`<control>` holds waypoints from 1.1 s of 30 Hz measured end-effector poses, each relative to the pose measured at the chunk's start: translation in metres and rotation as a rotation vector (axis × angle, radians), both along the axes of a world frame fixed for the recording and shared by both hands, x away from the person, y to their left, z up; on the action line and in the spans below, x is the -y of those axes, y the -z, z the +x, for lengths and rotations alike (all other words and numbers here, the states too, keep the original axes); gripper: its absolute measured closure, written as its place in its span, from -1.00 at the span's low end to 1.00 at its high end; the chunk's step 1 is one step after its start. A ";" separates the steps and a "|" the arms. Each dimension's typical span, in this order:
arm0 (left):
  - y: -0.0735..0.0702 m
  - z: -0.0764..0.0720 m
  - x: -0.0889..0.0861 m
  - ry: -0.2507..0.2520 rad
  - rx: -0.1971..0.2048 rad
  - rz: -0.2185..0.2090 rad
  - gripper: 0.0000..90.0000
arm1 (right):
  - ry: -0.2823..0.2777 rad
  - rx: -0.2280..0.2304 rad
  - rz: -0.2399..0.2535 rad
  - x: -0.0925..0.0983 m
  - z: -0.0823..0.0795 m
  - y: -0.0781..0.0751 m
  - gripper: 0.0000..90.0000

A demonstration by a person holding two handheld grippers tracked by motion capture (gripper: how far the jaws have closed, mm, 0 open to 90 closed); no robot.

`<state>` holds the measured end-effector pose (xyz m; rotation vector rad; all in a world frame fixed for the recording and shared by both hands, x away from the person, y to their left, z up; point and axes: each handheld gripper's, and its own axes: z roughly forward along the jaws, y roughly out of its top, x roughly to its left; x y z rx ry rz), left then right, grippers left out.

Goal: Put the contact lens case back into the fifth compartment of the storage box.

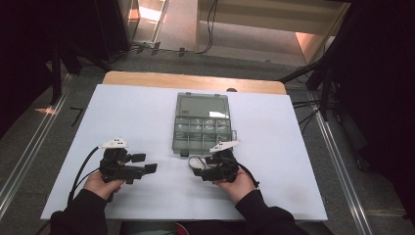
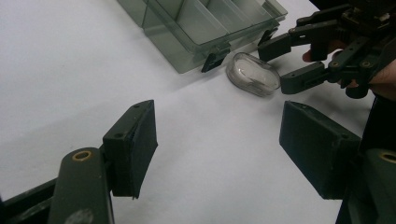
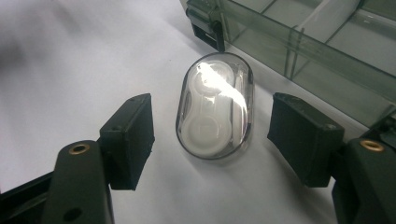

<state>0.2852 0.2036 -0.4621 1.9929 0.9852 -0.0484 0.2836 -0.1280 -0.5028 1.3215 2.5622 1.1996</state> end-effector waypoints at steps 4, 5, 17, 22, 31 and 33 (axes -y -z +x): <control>0.000 0.000 0.000 0.001 0.001 0.000 -0.38 | 0.001 -0.005 -0.014 -0.005 0.002 0.002 -0.35; 0.000 0.000 0.000 0.000 0.001 0.000 -0.38 | -0.005 -0.004 -0.020 -0.006 0.002 0.004 -0.35; 0.000 0.000 0.000 -0.002 -0.003 -0.006 -0.38 | 0.002 0.037 -0.054 -0.018 0.002 0.006 -0.25; 0.000 0.001 0.000 0.000 -0.007 -0.006 -0.38 | 0.012 0.081 -0.108 -0.023 -0.001 0.007 -0.09; 0.000 0.001 0.000 0.001 -0.003 -0.008 -0.38 | 0.006 0.105 -0.135 -0.023 -0.002 0.007 0.02; -0.001 0.001 0.000 -0.001 -0.003 -0.010 -0.38 | -0.001 0.099 -0.135 -0.023 -0.001 0.006 0.02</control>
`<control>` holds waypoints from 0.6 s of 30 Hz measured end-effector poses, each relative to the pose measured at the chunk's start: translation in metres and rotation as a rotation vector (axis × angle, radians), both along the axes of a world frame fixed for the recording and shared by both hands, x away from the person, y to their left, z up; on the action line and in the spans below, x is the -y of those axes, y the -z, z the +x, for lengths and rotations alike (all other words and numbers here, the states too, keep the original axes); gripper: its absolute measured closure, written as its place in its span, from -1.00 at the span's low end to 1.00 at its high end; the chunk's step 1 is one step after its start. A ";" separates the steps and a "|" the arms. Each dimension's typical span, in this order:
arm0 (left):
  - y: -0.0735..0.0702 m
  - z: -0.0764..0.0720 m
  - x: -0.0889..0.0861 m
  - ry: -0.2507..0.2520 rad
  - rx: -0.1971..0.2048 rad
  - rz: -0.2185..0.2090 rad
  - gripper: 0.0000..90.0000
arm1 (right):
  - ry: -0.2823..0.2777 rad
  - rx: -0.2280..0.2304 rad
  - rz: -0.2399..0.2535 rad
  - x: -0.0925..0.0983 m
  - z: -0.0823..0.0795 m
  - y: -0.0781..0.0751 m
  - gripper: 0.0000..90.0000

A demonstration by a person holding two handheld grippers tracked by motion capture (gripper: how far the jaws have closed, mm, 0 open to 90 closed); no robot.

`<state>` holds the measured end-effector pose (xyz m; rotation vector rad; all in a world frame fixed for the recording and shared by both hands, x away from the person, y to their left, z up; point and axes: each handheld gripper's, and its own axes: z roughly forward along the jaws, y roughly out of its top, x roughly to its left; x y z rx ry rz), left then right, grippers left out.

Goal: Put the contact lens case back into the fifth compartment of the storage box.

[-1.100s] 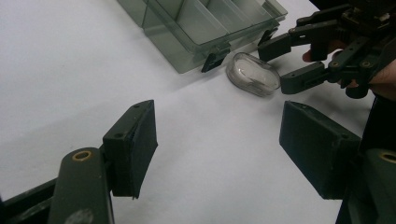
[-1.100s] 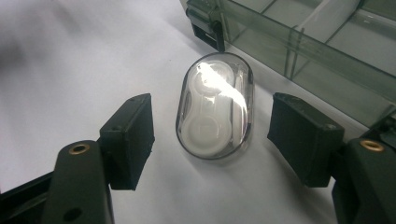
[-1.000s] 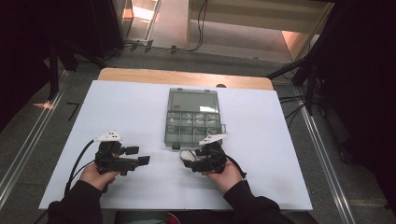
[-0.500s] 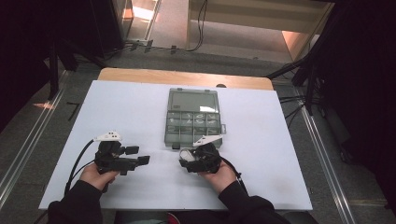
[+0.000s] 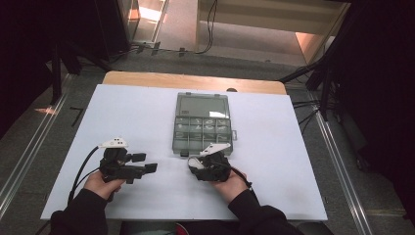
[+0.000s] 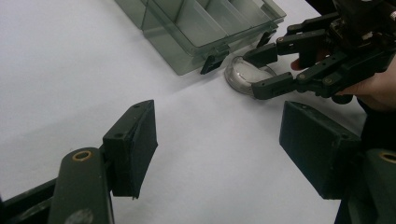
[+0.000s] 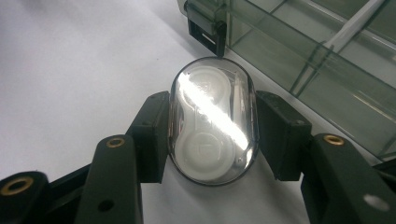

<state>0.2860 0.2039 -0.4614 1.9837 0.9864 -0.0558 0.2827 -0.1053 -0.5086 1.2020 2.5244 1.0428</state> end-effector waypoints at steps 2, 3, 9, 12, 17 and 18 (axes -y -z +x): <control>0.000 0.000 0.000 0.000 0.001 -0.001 -0.38 | -0.001 -0.007 0.002 0.000 0.001 -0.001 0.02; 0.000 0.001 0.000 0.000 -0.001 -0.003 -0.38 | -0.004 -0.008 0.002 0.001 0.001 -0.001 0.03; 0.000 0.001 0.001 0.001 0.001 -0.002 -0.38 | -0.004 -0.038 0.018 0.003 0.002 -0.003 0.03; 0.000 0.002 0.001 0.004 0.000 -0.002 -0.38 | -0.008 -0.041 0.031 0.004 0.002 -0.006 0.03; 0.000 0.003 0.002 0.004 0.000 -0.007 -0.38 | -0.013 -0.037 0.061 0.007 -0.001 -0.013 0.03; 0.000 0.004 0.002 0.006 0.000 -0.006 -0.38 | -0.012 -0.038 0.067 0.008 -0.001 -0.015 0.03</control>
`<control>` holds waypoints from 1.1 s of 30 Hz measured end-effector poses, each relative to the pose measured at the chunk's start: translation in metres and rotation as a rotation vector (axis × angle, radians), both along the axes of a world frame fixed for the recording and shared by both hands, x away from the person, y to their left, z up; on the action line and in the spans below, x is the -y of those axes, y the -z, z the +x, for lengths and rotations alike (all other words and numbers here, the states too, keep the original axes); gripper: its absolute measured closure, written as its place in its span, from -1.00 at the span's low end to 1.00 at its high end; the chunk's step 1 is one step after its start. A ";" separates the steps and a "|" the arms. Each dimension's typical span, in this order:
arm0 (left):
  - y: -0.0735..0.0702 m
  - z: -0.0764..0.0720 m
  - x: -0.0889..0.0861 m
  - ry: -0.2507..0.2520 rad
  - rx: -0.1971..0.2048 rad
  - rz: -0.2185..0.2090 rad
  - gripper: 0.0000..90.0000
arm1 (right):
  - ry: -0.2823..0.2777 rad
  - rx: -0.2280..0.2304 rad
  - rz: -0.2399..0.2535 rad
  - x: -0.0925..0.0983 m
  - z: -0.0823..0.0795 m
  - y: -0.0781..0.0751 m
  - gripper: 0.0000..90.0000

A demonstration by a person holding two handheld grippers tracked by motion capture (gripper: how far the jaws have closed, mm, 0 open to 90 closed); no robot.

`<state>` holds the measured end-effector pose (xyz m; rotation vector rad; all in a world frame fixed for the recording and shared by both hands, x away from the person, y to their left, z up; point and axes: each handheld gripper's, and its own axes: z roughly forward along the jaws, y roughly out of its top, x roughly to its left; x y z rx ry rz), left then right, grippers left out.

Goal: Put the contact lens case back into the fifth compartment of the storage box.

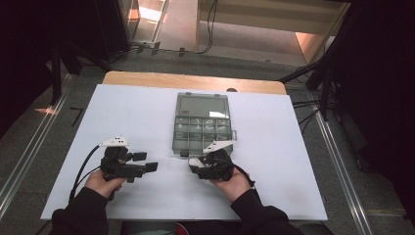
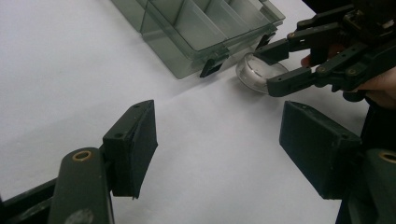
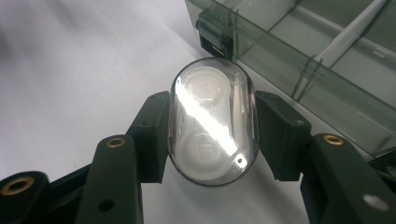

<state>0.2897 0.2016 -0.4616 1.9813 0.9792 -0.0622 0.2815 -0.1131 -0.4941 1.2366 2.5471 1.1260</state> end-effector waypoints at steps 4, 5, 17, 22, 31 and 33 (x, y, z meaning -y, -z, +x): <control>0.000 0.000 0.000 0.002 -0.001 0.000 -0.38 | 0.001 -0.005 0.022 0.003 -0.001 -0.005 0.03; 0.000 0.000 0.000 0.002 0.001 0.002 -0.38 | 0.000 -0.004 0.030 0.003 -0.001 -0.006 0.03; -0.001 -0.001 -0.002 -0.016 0.001 -0.005 -0.38 | 0.024 -0.016 0.069 0.009 0.004 -0.016 0.03; -0.001 -0.002 -0.001 -0.014 0.003 0.004 -0.38 | 0.029 -0.017 0.084 0.010 0.003 -0.020 0.03; 0.000 0.000 -0.002 -0.019 0.006 -0.005 -0.38 | 0.040 -0.018 0.092 0.009 0.009 -0.026 0.03; -0.001 -0.001 -0.002 -0.017 0.005 -0.002 -0.38 | 0.041 -0.015 0.098 0.008 0.012 -0.028 0.03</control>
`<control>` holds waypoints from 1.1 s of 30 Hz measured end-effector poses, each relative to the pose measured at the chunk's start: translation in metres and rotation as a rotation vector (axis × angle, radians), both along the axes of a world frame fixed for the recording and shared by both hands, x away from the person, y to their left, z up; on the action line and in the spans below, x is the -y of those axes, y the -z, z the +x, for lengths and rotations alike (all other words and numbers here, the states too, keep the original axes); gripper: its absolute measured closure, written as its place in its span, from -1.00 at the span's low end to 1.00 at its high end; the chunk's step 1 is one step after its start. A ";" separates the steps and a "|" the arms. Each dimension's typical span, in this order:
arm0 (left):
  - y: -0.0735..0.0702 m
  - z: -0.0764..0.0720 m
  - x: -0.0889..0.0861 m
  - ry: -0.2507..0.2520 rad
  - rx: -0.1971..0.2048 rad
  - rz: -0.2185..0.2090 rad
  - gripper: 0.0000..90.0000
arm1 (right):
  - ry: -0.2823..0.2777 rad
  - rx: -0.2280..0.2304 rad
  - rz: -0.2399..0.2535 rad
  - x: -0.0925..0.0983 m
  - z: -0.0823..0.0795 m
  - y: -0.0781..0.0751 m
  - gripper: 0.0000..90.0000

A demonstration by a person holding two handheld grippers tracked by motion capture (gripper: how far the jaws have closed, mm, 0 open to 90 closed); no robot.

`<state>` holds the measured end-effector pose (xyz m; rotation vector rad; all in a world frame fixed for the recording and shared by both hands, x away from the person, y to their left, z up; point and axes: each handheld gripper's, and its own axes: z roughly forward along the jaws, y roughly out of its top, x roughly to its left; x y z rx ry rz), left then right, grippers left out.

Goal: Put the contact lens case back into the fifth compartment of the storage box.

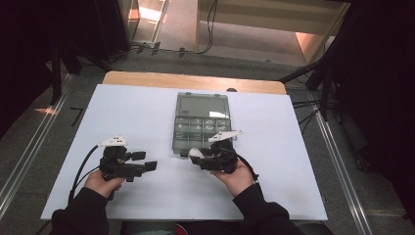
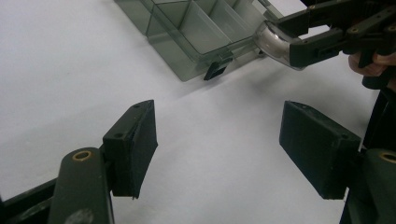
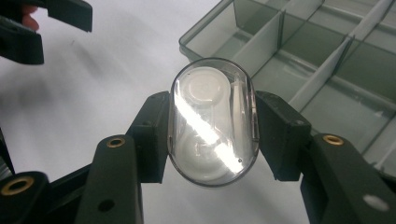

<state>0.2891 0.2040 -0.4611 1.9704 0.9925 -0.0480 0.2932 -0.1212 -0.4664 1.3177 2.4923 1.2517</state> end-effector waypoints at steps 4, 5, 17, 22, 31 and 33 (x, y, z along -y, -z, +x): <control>0.000 0.000 0.000 -0.004 0.000 -0.001 -0.38 | 0.010 -0.002 0.012 -0.001 0.004 -0.004 0.03; 0.000 0.000 0.000 -0.006 0.001 -0.002 -0.38 | 0.009 -0.001 0.015 -0.001 0.006 -0.006 0.03; 0.000 0.001 -0.002 -0.010 0.004 0.003 -0.38 | 0.012 -0.017 0.022 -0.007 0.020 -0.013 0.03; 0.000 0.001 -0.002 -0.011 0.004 0.002 -0.38 | 0.009 -0.021 0.026 -0.008 0.026 -0.016 0.03; 0.000 0.001 -0.002 -0.016 0.004 0.003 -0.38 | 0.007 -0.029 0.030 -0.016 0.036 -0.023 0.03; 0.000 0.001 -0.002 -0.015 0.005 0.004 -0.38 | 0.007 -0.033 0.026 -0.019 0.038 -0.024 0.03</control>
